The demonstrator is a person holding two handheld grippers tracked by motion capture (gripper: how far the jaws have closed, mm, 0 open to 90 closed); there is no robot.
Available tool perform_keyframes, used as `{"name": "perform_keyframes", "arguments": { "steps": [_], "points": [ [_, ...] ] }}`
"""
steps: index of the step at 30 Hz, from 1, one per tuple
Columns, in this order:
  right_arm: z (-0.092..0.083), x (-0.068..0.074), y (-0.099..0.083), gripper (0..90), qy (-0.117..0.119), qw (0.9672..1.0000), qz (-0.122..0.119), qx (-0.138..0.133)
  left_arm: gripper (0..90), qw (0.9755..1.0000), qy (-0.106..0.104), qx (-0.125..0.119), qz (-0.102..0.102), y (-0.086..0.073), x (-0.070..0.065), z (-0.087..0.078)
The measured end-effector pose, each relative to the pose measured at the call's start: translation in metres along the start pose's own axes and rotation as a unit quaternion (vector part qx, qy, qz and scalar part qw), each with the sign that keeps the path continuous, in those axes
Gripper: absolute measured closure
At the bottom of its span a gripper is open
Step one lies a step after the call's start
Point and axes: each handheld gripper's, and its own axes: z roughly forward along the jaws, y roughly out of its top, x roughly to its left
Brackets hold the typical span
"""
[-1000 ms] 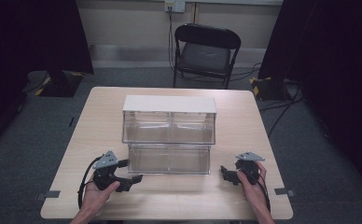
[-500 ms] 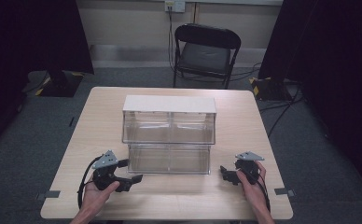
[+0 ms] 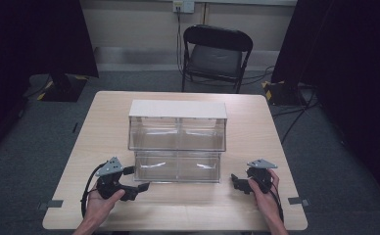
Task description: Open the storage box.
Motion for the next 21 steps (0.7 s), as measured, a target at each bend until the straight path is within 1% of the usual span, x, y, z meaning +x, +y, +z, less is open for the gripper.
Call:
{"name": "perform_keyframes", "arguments": {
  "steps": [2,3,14,16,18,19,21],
  "points": [
    [0.0,-0.0001,0.0,9.0,0.0,1.0,0.0,0.0,15.3,1.0,0.001,0.0,0.003,0.0006,-0.0001,-0.0006],
    [0.0001,-0.0001,0.0,9.0,0.0,1.0,-0.001,-0.001,15.2,1.0,0.0,-0.002,0.0,0.0007,-0.0005,-0.0008],
    [0.0002,-0.0001,0.0,8.9,0.001,1.0,-0.001,-0.001,15.1,1.0,0.001,-0.005,0.001,0.0028,-0.0018,-0.0032],
    [0.0002,-0.0001,0.0,8.9,0.001,1.0,-0.001,-0.001,15.6,0.9999,0.007,-0.012,0.004,0.0031,-0.0017,-0.0041],
    [0.0002,-0.0001,0.0,8.9,0.0,1.0,-0.001,-0.001,15.7,0.9998,0.012,-0.018,-0.004,0.0044,-0.0005,-0.0055],
    [0.0002,-0.0001,0.0,8.9,0.0,1.0,-0.001,-0.001,15.7,0.9997,0.007,-0.023,-0.007,0.0048,0.0001,-0.0054],
    [0.0002,-0.0001,0.0,8.9,0.0,1.0,-0.001,-0.001,15.6,0.9997,0.008,-0.022,-0.004,0.0055,-0.0004,-0.0057]
  ]
}}
